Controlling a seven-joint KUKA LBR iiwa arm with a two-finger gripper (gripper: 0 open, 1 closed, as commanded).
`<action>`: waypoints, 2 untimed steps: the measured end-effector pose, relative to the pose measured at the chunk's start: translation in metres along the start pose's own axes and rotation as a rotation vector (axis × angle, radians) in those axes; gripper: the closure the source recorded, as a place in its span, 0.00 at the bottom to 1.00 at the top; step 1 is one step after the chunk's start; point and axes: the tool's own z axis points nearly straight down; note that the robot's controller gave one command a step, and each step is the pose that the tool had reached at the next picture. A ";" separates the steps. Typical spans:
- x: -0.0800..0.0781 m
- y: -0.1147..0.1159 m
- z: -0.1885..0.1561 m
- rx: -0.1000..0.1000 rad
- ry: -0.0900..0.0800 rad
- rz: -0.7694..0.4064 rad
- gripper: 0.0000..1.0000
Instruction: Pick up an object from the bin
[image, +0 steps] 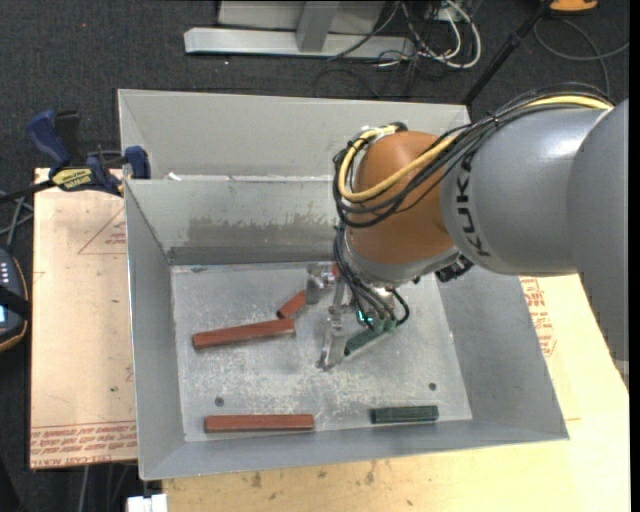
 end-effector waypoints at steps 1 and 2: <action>-0.002 0.000 -0.004 -0.001 -0.007 0.002 0.00; -0.048 0.083 0.076 -0.002 -0.010 -0.094 1.00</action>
Offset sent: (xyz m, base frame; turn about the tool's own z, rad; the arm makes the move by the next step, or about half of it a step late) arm 0.0465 0.0812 -0.0773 -0.0931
